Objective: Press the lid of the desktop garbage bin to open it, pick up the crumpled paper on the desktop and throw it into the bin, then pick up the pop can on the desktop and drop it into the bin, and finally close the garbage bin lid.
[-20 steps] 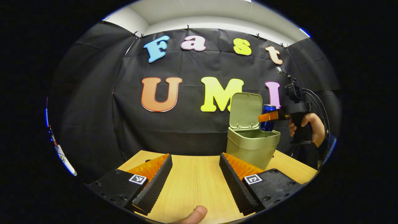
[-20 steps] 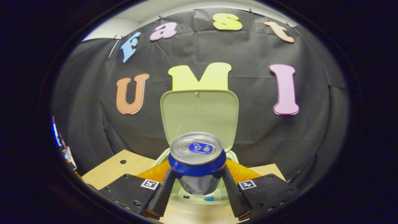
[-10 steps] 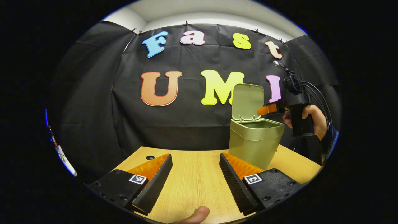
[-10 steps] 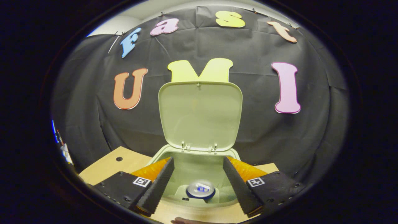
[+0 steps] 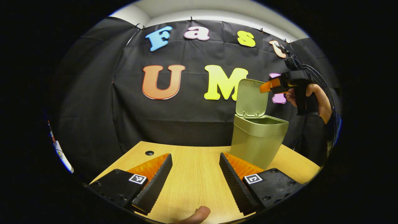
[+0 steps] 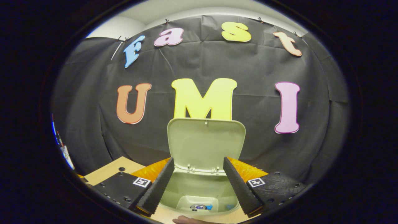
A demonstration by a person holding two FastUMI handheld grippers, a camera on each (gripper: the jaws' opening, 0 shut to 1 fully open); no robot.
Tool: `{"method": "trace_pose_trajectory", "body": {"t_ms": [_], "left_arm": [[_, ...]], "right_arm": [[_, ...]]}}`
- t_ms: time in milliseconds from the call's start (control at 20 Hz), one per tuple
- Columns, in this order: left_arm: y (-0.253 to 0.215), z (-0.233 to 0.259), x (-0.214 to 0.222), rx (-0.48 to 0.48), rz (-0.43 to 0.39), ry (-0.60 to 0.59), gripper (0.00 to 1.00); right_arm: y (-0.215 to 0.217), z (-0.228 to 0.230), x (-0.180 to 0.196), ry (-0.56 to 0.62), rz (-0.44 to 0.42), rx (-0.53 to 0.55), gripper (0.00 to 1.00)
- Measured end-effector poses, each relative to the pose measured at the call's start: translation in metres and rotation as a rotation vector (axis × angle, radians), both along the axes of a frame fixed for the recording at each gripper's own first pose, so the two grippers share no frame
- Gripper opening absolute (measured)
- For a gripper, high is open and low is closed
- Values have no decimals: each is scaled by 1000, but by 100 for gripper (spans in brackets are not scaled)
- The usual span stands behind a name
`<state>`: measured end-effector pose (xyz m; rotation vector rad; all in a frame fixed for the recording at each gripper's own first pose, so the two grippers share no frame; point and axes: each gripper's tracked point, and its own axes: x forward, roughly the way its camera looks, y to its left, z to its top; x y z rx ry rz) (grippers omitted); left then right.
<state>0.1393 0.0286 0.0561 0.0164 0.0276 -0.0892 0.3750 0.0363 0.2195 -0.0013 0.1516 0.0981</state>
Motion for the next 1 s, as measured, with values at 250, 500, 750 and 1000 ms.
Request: {"method": "trace_pose_trajectory", "body": {"t_ms": [250,500,750,1000], "left_arm": [[7,2,-3,-14,8,3,98],[20,8,-1,-13,42,-23,98],[28,6,-5,-11,49,-24,98],[23,4,-6,1,32,-26,98]], "right_arm": [[9,61,31,-31,-16,-27,96],[11,83,83,-11,-60,-4,97],[-3,57,111,54,-101,-43,95],[0,45,87,108,-49,32,94]]}}
